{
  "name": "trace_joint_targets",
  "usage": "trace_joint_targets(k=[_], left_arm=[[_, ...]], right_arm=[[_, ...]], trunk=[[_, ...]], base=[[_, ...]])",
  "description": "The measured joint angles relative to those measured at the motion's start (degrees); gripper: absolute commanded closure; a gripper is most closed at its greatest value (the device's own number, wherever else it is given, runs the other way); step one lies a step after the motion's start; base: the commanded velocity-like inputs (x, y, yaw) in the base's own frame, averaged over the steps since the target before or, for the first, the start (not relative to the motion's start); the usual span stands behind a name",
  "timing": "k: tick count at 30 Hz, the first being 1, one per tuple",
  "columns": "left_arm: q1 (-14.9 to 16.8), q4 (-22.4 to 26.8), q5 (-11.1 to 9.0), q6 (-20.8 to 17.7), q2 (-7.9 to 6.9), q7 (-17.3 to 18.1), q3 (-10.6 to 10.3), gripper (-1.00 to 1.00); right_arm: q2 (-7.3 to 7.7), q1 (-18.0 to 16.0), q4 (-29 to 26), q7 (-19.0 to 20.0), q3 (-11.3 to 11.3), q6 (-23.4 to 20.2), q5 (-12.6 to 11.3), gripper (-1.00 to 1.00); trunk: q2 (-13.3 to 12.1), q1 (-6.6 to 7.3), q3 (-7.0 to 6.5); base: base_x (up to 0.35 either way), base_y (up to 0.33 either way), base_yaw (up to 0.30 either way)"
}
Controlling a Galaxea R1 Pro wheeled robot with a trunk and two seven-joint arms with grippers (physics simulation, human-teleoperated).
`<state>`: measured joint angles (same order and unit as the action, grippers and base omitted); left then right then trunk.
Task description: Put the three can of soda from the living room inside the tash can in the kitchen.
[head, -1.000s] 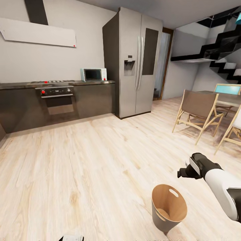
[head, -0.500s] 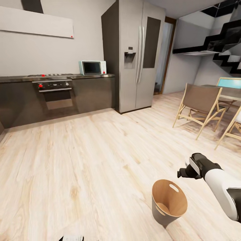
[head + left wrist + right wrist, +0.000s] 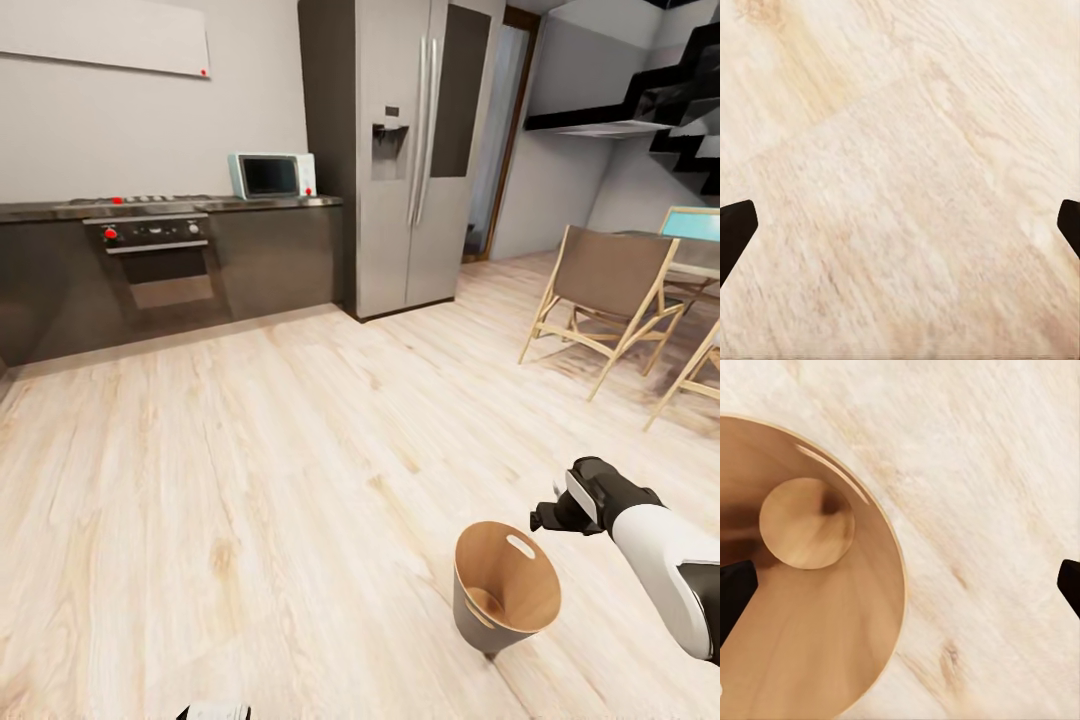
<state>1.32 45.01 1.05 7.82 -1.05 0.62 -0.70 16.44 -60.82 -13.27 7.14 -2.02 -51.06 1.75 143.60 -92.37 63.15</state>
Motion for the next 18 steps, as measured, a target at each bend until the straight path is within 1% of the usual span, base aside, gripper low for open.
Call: trace_joint_targets(k=[18], left_arm=[[0.0,0.0,0.0,0.0,0.00,0.0,0.0,-1.00]], right_arm=[[0.02,0.0,0.3,0.0,0.0,0.1,0.1,-1.00]], trunk=[[0.2,-0.46,3.99]], base=[[0.000,0.000,0.000]])
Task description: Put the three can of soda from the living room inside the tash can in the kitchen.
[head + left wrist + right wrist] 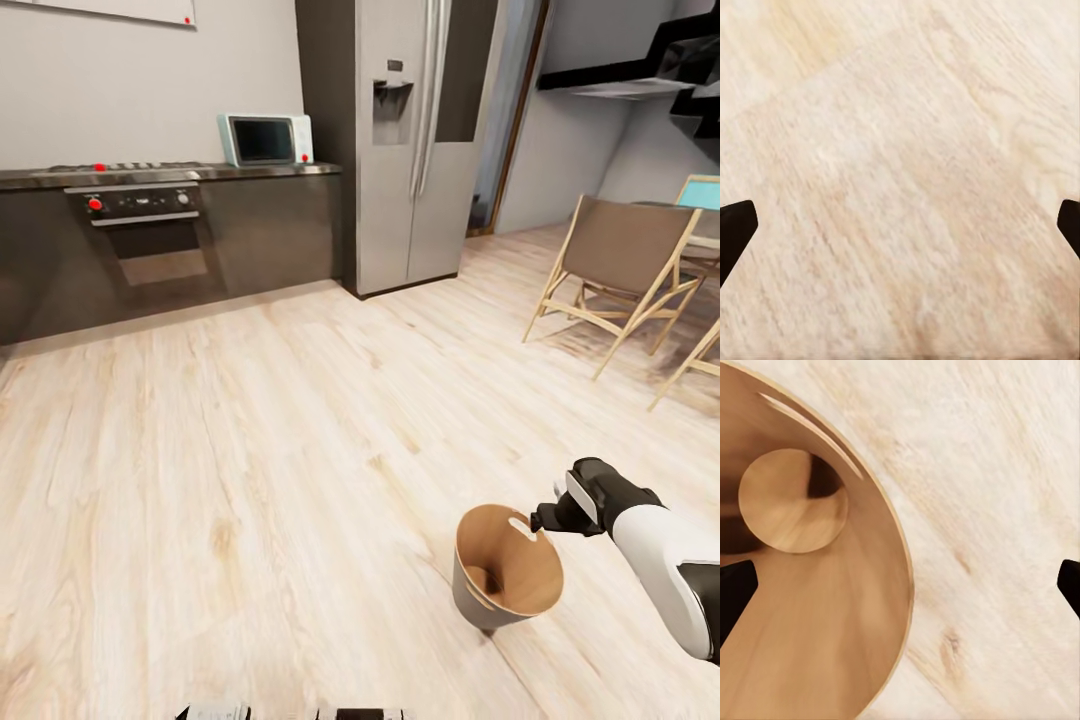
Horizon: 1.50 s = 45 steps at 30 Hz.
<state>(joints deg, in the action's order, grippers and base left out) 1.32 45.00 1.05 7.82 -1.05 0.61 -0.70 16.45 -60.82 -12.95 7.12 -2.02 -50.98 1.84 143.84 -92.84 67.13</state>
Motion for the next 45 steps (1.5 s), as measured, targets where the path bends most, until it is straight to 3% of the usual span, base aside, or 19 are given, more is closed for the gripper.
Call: trace_joint_targets(k=[20,27,45], left_arm=[[0.0,0.1,0.0,0.0,0.00,0.0,0.0,-1.00],[0.0,0.1,-0.2,0.1,0.00,0.0,-0.1,-1.00],[0.0,0.1,-0.1,0.0,0.06,0.0,0.0,-1.00]], right_arm=[[-0.13,0.0,0.1,0.0,0.0,0.1,0.0,-1.00],[-0.12,0.0,0.1,0.0,0.0,0.1,0.0,-1.00],[-0.11,0.2,0.0,0.0,0.0,0.1,0.0,-1.00]], trunk=[[0.3,-0.52,4.43],[0.3,-0.51,4.44],[0.5,-0.95,8.20]], base=[[0.000,0.000,0.000],[0.000,0.000,0.000],[0.000,0.000,0.000]])
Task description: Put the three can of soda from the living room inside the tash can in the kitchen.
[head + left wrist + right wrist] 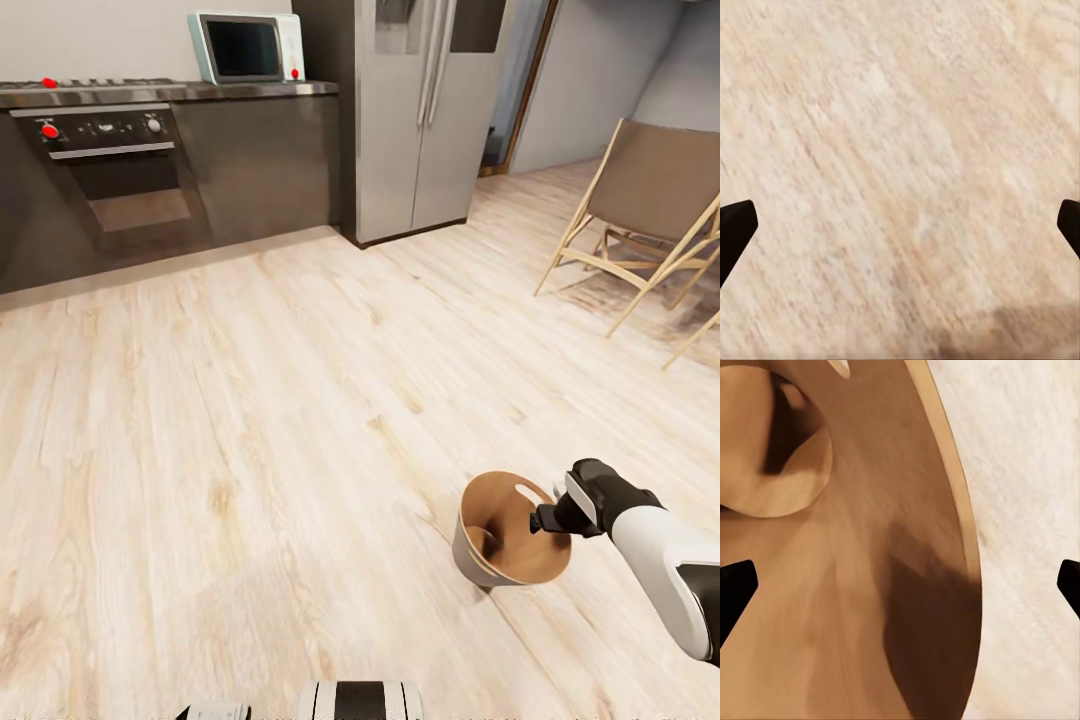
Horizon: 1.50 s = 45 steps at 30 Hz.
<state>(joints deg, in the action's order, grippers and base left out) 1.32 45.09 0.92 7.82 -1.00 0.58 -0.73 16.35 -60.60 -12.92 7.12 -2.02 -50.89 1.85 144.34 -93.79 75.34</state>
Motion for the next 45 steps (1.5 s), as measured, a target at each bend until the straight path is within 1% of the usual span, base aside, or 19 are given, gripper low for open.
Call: trace_joint_targets(k=[9,15,22,39,42,45], left_arm=[[0.0,0.0,-0.1,0.2,-0.05,0.0,0.0,-1.00],[0.0,0.0,-0.1,0.2,-0.05,0.0,-0.1,-1.00],[0.0,0.0,0.0,0.1,-0.06,0.0,0.0,-1.00],[0.0,0.1,-0.1,0.2,-0.06,0.0,0.0,-1.00],[0.0,0.0,-0.1,0.2,-0.06,0.0,0.0,-1.00],[0.0,0.0,-0.1,0.1,-0.06,0.0,0.0,-1.00]], right_arm=[[-0.11,0.0,-0.1,0.0,-0.1,0.0,0.0,-1.00],[0.11,0.0,-0.2,0.0,0.0,0.0,0.0,-1.00],[0.31,0.1,-0.2,0.0,0.0,0.0,0.0,-1.00],[0.27,0.6,-0.3,0.0,0.0,0.0,0.1,-1.00],[0.25,0.6,-0.3,0.0,0.0,0.0,0.1,-1.00],[0.21,0.6,-0.3,0.0,0.0,0.0,0.1,-1.00]], trunk=[[0.0,0.00,0.00],[0.0,0.00,0.00],[0.1,-0.18,1.54],[0.1,-0.18,1.55],[0.1,-0.26,2.21],[0.1,-0.26,2.22]], base=[[0.000,0.000,0.000],[0.000,0.000,0.000],[0.000,0.000,0.000],[0.000,0.000,0.000],[0.000,0.000,0.000],[0.000,0.000,0.000]])
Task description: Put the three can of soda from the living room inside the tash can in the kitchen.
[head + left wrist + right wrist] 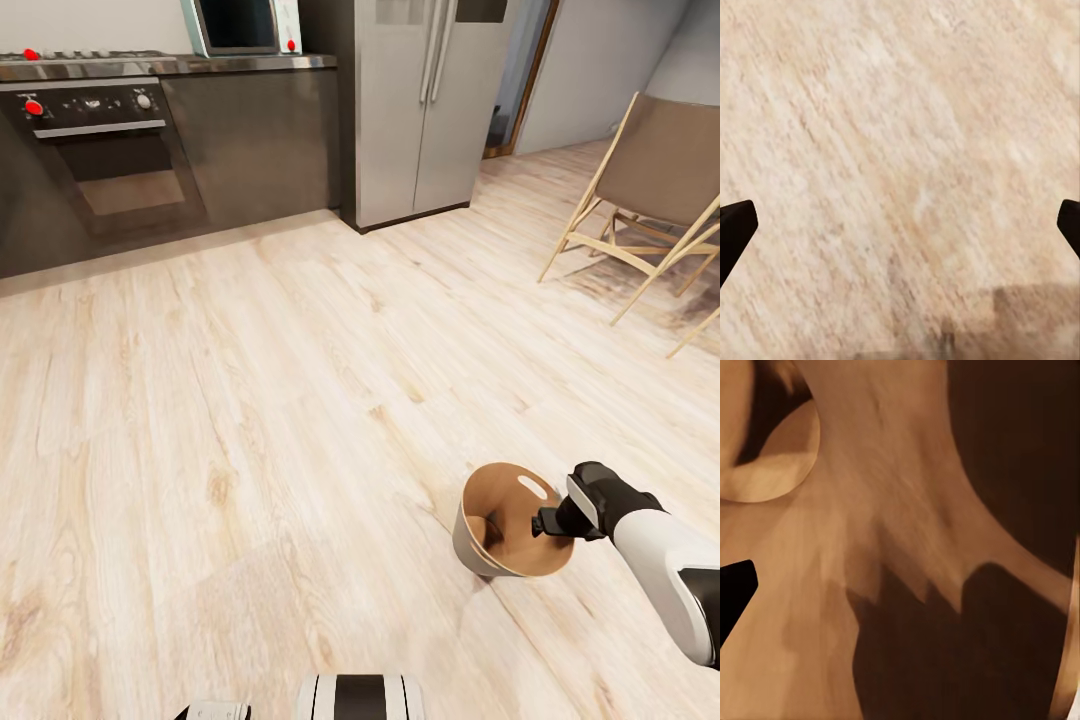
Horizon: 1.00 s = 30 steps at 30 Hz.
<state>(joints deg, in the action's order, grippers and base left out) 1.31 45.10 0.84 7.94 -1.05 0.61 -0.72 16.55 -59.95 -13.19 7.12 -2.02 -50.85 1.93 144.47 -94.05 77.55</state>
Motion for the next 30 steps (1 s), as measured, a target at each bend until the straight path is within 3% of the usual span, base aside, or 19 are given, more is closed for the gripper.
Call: trace_joint_targets(k=[8,9,14,20,22,30], left_arm=[[0.0,0.1,0.0,0.1,0.00,0.0,-0.1,-1.00],[0.0,0.1,0.0,0.1,0.00,-0.1,-0.1,-1.00],[0.0,0.1,-0.1,0.1,0.00,-0.1,-0.1,-1.00],[0.0,0.1,-0.1,0.1,-0.04,-0.1,-0.1,-1.00],[0.0,0.1,-0.1,0.1,-0.05,-0.1,-0.1,-1.00],[0.0,0.1,-0.1,0.1,-0.03,-0.1,-0.1,-1.00]], right_arm=[[-0.09,0.0,-0.1,0.0,0.0,0.0,0.0,-1.00],[-0.09,0.0,-0.1,0.0,0.0,0.0,0.0,1.00],[0.06,0.0,-0.1,0.0,0.0,0.5,0.2,1.00],[0.23,0.0,0.0,-0.5,-0.7,1.5,2.8,1.00],[0.12,-0.1,0.2,0.0,-0.5,1.3,1.6,1.00],[0.05,0.3,0.1,-0.5,-0.6,1.6,2.4,1.00]], trunk=[[0.0,0.00,0.00],[0.0,0.00,0.00],[0.0,0.01,0.00],[0.0,0.01,-0.01],[0.0,0.01,-0.01],[0.0,0.01,-0.01]], base=[[0.000,0.000,0.000],[0.000,0.000,0.000],[0.000,0.000,0.000],[0.000,0.000,0.000],[0.000,0.000,0.000],[0.000,0.000,0.000]])
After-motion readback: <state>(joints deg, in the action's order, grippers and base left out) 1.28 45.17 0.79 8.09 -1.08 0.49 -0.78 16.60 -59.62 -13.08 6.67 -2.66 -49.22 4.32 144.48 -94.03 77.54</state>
